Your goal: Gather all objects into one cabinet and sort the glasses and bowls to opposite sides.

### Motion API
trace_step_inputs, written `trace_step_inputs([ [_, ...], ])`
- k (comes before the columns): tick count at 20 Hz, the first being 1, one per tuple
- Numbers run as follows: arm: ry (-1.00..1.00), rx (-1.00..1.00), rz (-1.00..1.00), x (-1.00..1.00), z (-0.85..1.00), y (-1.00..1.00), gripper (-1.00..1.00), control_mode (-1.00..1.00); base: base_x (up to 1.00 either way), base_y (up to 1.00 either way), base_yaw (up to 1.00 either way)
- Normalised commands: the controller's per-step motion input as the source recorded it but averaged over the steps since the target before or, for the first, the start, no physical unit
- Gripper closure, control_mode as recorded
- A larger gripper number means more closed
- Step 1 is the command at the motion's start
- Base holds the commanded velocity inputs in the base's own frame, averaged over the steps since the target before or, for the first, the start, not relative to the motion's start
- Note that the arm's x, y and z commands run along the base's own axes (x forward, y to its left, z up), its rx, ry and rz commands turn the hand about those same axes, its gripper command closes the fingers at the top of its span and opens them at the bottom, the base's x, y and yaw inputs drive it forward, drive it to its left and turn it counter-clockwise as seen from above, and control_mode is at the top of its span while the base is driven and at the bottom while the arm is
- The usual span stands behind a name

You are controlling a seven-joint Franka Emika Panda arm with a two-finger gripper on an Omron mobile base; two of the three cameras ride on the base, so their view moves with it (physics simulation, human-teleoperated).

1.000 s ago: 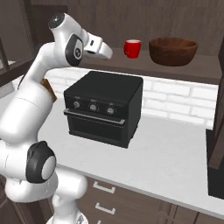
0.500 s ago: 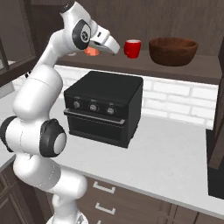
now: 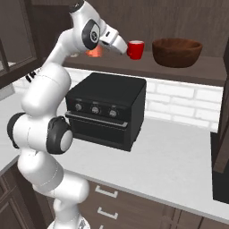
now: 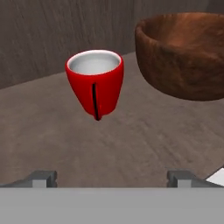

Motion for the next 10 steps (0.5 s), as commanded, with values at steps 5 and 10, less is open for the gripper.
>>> trace_step_inputs([
  [5,-0.09,0.00,-0.01,0.43,-0.17,-0.07,-1.00,-1.00,0.00,0.00,0.00],
  [10,-0.01,0.00,-0.02,0.57,-0.08,-0.05,-1.00,-1.00,0.00,0.00,0.00],
])
